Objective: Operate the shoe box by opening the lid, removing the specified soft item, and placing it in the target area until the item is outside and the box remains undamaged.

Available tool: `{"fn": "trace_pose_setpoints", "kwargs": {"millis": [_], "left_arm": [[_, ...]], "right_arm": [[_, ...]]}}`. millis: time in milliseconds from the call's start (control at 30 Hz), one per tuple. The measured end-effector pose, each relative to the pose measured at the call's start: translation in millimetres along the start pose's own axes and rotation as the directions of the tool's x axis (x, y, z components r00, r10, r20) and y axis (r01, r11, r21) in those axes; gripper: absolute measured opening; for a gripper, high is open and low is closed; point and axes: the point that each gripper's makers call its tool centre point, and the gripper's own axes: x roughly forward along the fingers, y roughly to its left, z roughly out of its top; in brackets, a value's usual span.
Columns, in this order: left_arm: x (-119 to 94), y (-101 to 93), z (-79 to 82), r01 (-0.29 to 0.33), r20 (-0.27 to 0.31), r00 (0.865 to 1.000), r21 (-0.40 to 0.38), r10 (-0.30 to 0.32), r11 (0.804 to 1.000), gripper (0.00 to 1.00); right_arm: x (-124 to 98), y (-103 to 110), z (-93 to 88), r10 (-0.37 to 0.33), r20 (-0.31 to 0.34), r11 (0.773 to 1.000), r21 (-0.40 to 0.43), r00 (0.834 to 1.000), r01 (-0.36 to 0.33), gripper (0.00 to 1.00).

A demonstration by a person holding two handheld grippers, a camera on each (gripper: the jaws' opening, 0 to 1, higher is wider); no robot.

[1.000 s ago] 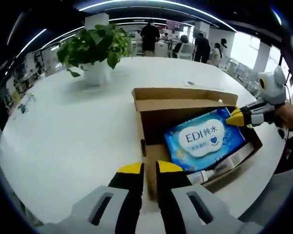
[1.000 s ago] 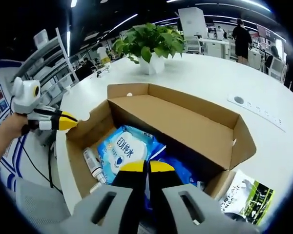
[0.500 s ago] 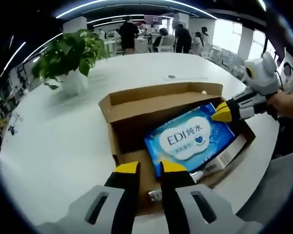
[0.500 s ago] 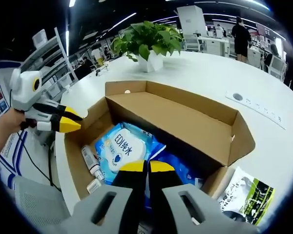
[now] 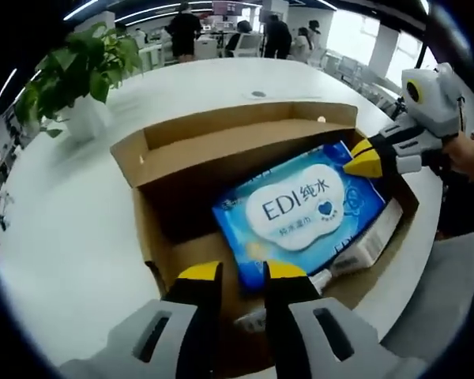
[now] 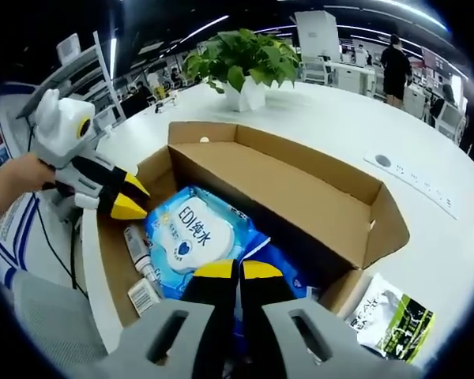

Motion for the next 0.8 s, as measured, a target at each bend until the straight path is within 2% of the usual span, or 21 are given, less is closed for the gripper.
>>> {"fn": "trace_pose_setpoints", "kwargs": {"millis": [167, 367, 533, 667, 767, 800], "left_arm": [[14.0, 2.5, -4.2, 0.027, -0.048, 0.998, 0.018, -0.026, 0.999, 0.15], [26.1, -3.5, -6.8, 0.076, -0.066, 0.995, -0.027, -0.078, 0.997, 0.11], [33.3, -6.9, -12.0, 0.069, -0.088, 0.994, 0.028, -0.066, 0.997, 0.10], [33.8, -6.1, -11.2, 0.065, -0.083, 0.995, 0.019, -0.063, 0.998, 0.09], [34.6, -3.7, -8.8, 0.050, -0.065, 0.997, 0.011, -0.050, 0.999, 0.03], [34.9, -3.4, -8.8, 0.044, -0.067, 0.997, -0.015, -0.045, 0.999, 0.02]], "right_arm": [[0.0, -0.7, -2.2, -0.002, -0.005, 1.000, -0.006, 1.000, 0.002, 0.00], [0.8, -0.3, -2.8, 0.002, -0.003, 1.000, -0.001, 1.000, -0.002, 0.00], [1.3, 0.3, -3.4, 0.004, 0.000, 1.000, 0.004, 1.000, -0.004, 0.00], [0.9, 0.3, -3.6, 0.004, 0.003, 1.000, 0.010, 1.000, -0.004, 0.00], [0.9, 0.1, -3.6, 0.002, 0.003, 1.000, 0.010, 1.000, -0.002, 0.00], [0.3, 0.5, -3.5, 0.001, 0.004, 1.000, 0.010, 1.000, -0.001, 0.00]]}}
